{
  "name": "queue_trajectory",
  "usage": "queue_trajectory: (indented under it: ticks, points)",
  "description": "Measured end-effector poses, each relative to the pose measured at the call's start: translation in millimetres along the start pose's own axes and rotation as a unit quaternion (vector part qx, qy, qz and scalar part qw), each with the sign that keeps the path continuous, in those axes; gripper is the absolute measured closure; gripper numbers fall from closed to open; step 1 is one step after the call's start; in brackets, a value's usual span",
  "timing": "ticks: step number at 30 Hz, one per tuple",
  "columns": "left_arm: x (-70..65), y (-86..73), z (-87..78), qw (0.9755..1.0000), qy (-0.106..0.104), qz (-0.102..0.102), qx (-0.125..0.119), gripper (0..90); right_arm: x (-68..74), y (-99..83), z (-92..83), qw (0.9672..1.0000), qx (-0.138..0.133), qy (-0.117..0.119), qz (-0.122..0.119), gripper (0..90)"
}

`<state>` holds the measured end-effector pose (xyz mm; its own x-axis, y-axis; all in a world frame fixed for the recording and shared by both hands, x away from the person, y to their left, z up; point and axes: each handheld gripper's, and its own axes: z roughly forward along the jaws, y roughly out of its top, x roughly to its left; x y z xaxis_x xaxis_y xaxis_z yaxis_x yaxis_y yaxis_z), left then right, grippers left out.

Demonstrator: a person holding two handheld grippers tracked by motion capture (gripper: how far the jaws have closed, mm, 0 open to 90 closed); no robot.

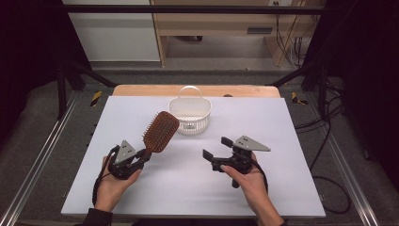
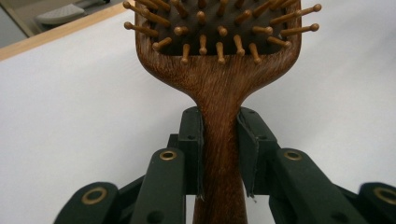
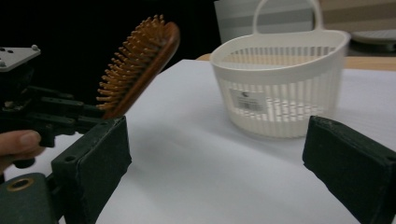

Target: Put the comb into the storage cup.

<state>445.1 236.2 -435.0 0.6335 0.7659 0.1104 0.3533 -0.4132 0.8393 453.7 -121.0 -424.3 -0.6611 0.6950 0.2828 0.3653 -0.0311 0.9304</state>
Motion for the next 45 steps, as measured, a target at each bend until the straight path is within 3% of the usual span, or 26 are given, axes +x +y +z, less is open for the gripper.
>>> queue_trajectory:
  ticks: [7, 12, 17, 28, 33, 41, 45]
  points:
    - [-7.2, 0.3, 2.1, 0.9998, -0.003, 0.010, -0.015, 72.5, 20.2, 7.0, 32.3, 0.9992, -0.001, 0.035, 0.022, 9.2]
    - [-15.5, 2.8, 3.3, 0.9995, -0.002, 0.020, -0.023, 72.5, 30.4, 14.7, 53.1, 0.9989, 0.007, 0.041, 0.019, 10.0]
    - [-21.2, 5.8, 2.4, 0.9989, -0.005, 0.030, -0.037, 72.5, 36.2, 18.5, 68.3, 0.9980, 0.011, 0.052, 0.034, 10.4]
    - [-31.3, 9.0, 3.5, 0.9977, -0.008, 0.048, -0.047, 72.5, 42.4, 34.7, 83.0, 0.9950, 0.004, 0.075, 0.066, 14.0]
    - [-31.9, 9.8, 2.9, 0.9975, -0.013, 0.045, -0.053, 72.4, 41.0, 38.9, 87.2, 0.9924, -0.005, 0.081, 0.093, 18.5]
    - [-31.0, 9.2, 2.5, 0.9976, -0.018, 0.036, -0.056, 72.4, 40.1, 41.0, 88.6, 0.9889, -0.022, 0.091, 0.115, 28.5]
    - [-29.5, 8.7, 2.8, 0.9977, -0.023, 0.032, -0.056, 72.5, 40.0, 40.9, 89.1, 0.9895, -0.022, 0.087, 0.114, 34.9]
